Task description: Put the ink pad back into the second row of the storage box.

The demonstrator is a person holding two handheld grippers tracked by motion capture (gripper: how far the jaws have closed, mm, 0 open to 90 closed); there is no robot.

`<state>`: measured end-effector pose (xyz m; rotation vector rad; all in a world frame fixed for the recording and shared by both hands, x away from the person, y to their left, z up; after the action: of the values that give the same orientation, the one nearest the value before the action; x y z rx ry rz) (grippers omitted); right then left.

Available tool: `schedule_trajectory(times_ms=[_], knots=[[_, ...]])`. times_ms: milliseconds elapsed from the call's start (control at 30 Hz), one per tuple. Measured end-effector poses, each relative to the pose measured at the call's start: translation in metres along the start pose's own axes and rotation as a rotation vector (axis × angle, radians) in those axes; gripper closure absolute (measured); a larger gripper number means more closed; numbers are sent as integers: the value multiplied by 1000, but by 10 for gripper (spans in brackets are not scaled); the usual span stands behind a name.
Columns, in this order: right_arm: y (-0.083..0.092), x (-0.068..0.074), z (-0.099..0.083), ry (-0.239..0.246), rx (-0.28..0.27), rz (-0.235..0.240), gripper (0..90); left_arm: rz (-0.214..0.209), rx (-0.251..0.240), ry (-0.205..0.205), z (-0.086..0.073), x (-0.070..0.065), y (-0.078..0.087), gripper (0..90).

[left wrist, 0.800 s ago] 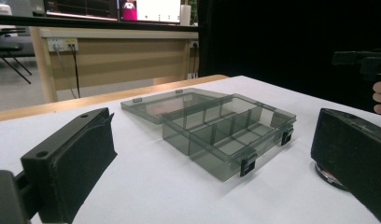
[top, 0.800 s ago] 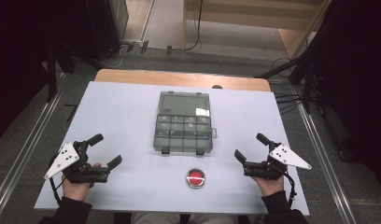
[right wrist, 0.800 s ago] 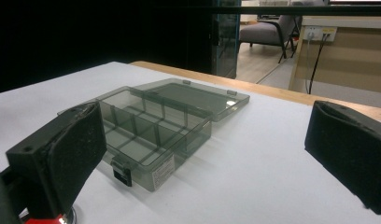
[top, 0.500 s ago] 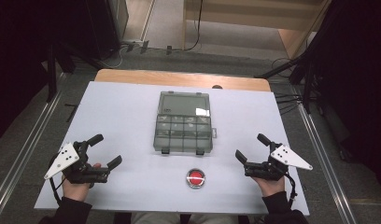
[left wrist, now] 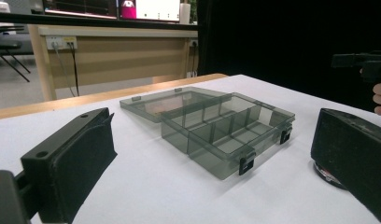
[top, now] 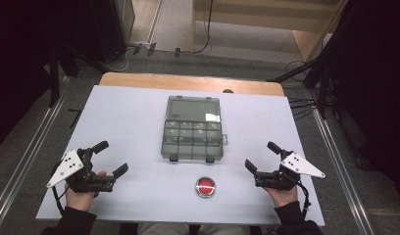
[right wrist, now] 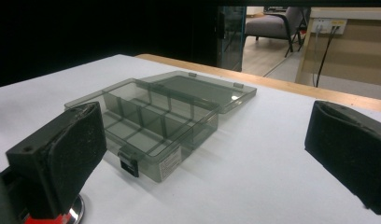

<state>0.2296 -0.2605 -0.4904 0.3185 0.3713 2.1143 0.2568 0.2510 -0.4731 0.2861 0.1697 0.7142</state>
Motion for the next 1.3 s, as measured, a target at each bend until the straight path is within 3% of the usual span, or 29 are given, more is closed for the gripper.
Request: schedule_trajectory(times_ms=[667, 1300], knots=[[-11, 11, -4, 47, 87, 40, 0, 5, 0, 0, 0, 0, 0, 0], [-27, 32, -4, 104, 188, 99, 0, 10, 9, 10, -2, 1, -1, 0]])
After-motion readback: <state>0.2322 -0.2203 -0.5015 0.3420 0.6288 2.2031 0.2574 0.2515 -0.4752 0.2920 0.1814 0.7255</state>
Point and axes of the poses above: each handheld gripper's, and its own axes: y roughly backward along the jaws, z roughly out of its top, x roughly to its left, the point moved 2 cm from there along -y, roughly forward along the jaws, and after that the axes turned 11 degrees about x, right-handed, at the moved point
